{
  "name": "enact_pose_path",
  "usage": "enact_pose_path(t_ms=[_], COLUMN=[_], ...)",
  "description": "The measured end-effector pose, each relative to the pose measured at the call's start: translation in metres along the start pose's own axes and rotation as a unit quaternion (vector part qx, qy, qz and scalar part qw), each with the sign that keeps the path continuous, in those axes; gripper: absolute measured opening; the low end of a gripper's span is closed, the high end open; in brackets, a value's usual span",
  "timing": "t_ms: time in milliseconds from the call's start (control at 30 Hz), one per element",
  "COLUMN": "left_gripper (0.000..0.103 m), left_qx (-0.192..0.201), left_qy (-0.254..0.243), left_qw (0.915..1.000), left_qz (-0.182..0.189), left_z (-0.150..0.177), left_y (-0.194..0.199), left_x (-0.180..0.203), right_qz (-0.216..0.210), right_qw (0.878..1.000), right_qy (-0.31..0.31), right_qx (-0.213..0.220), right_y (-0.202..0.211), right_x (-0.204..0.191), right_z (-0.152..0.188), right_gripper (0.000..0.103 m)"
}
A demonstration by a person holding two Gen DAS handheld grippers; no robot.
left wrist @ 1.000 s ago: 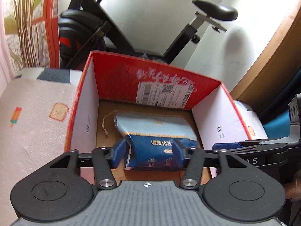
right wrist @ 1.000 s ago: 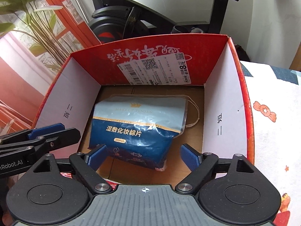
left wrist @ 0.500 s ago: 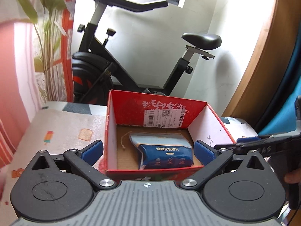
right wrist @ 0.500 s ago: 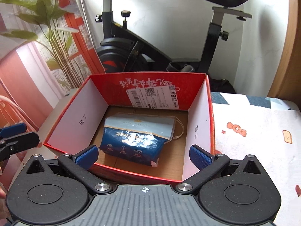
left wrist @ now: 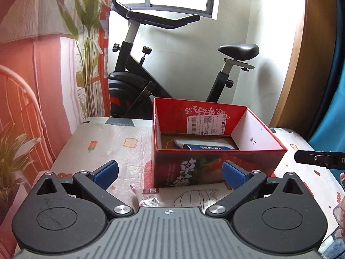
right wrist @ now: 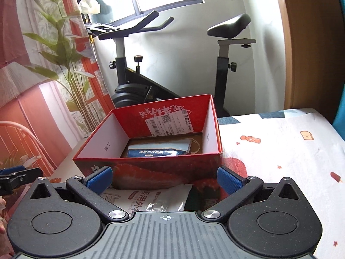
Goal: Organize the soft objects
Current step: 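Move the right tool down to the white surgical-mask bag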
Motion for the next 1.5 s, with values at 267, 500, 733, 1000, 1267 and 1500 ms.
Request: enact_pose_path(t_ms=[267,500,733,1000,1267,1500], left_gripper=[0.103,0.103,0.103,0.103,0.103,0.103], left_qx=[0.001,0.011,-0.004,-0.019,-0.045,-0.063], left_qy=[0.011,0.022,0.029,0.039,0.06,0.085], left_qw=[0.9997,0.9994,0.9992,0.9988,0.997,0.9942], left_qz=[-0.021,-0.025,-0.027,-0.021,-0.019,-0.017], left_z=[0.031,0.05,0.07,0.081,0.088,0.092], left_y=[0.02,0.031,0.026,0.019,0.007,-0.003], left_x=[-0.009,-0.016,-0.02,-0.025,-0.034,-0.045], right_qz=[0.02,0.026,0.031,0.023,0.014,0.001], right_qw=[0.999,0.997,0.997,0.997,0.997,0.997], right_qy=[0.025,0.067,0.07,0.072,0.069,0.069], right_qx=[0.033,0.027,0.016,0.002,-0.014,-0.025], right_y=[0.029,0.035,0.032,0.023,0.012,0.0], right_x=[-0.004,-0.013,-0.014,-0.014,-0.012,-0.011], right_z=[0.034,0.068,0.08,0.088,0.099,0.097], right_gripper=[0.103,0.103,0.103,0.101,0.094,0.081])
Point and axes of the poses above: each gripper's, at about its wrist camera, not at the fingertips, and y roughly against the way its jaws point, x to its right, z to its underside, the point moved 8 cm from there along -y, roughly the way its jaws point, and after that the axes turned 5 degrees about x, right-handed, at the moved point
